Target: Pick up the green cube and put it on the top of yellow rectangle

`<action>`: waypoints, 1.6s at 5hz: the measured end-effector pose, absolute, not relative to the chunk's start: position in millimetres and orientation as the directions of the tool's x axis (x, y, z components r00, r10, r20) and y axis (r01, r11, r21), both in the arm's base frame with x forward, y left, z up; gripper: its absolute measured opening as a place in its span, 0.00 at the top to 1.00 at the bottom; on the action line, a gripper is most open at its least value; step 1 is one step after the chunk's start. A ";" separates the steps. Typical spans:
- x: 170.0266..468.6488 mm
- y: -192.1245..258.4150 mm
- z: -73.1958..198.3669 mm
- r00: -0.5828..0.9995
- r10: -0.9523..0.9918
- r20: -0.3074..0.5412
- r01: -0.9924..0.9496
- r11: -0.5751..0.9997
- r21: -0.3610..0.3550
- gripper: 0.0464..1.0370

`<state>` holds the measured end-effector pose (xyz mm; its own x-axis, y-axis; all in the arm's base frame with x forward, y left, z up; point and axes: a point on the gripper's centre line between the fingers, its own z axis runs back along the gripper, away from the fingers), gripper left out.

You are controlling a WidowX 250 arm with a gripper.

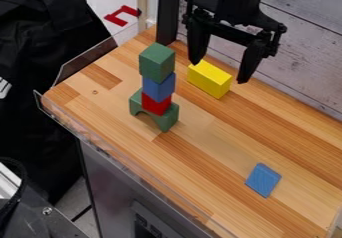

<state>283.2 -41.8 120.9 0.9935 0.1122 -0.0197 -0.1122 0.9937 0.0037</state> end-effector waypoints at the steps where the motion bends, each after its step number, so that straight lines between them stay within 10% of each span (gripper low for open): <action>1: 280.2 -40.9 111.5 0.992 0.114 -0.055 -0.113 0.993 0.013 0.04; 8: 252.7 42.9 150.8 0.941 0.338 0.002 -0.338 0.941 -0.006 0.04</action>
<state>252.7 42.9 150.8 0.9411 0.3382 0.0020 -0.3382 0.9411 -0.0064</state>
